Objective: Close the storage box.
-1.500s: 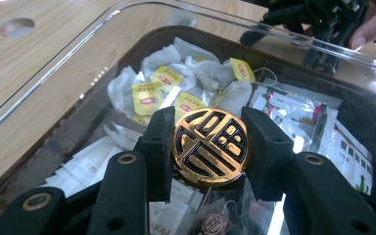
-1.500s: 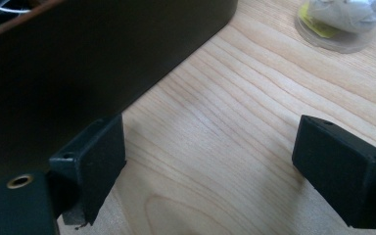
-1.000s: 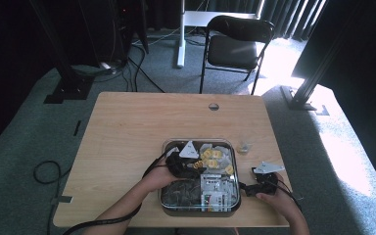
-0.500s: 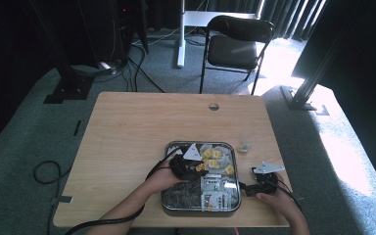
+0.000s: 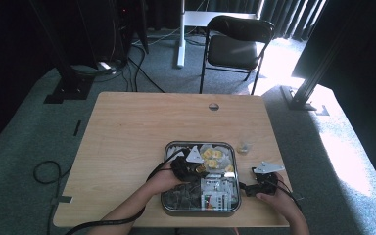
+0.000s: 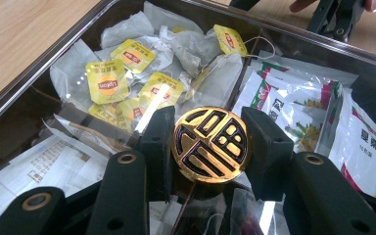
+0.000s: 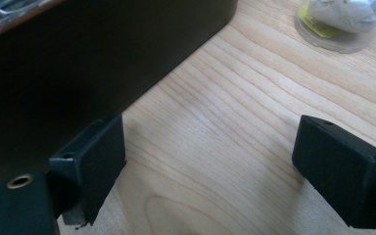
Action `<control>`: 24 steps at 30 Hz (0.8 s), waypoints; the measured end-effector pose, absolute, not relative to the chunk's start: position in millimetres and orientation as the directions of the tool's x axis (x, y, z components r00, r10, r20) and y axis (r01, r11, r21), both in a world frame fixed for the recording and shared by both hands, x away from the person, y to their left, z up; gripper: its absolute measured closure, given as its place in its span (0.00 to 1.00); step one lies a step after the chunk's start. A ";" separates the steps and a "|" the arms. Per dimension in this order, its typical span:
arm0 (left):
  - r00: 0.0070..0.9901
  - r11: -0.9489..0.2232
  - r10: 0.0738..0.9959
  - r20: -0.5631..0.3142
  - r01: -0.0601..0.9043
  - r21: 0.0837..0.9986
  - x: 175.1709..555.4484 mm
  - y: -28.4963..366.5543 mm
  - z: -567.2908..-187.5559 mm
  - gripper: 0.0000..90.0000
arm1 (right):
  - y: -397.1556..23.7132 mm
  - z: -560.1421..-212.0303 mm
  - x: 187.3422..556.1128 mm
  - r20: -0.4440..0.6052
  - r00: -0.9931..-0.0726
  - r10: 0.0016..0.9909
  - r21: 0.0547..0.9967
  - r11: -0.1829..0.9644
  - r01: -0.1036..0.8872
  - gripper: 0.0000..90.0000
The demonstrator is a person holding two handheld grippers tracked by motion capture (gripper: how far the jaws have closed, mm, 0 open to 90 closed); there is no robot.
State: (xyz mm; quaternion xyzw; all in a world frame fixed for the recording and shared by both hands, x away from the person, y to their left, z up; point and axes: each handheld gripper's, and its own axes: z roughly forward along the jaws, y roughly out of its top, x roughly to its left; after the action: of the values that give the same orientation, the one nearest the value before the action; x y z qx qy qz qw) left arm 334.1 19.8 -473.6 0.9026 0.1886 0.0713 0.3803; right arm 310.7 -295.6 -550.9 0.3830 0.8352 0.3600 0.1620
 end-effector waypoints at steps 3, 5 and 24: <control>0.919 -0.637 0.393 -0.020 0.288 0.715 334.7 19.9 -474.2 0.65 | -295.6 -550.9 310.7 0.005 -0.654 0.756 0.725 0.448 0.523 0.13; 0.920 -0.632 0.392 -0.027 0.290 0.718 335.2 20.5 -474.8 0.65 | -295.6 -550.9 310.7 0.005 -0.654 0.756 0.725 0.448 0.523 0.13; 0.901 -0.550 0.409 -0.143 0.368 0.750 340.1 31.6 -466.2 0.30 | -295.6 -550.9 310.7 0.005 -0.654 0.756 0.725 0.447 0.523 0.13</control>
State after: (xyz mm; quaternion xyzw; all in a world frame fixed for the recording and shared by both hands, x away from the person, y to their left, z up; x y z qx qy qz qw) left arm 340.1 31.6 -466.2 0.8799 0.2206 0.0242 0.4200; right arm 310.7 -295.6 -550.9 0.3830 0.8351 0.3600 0.1621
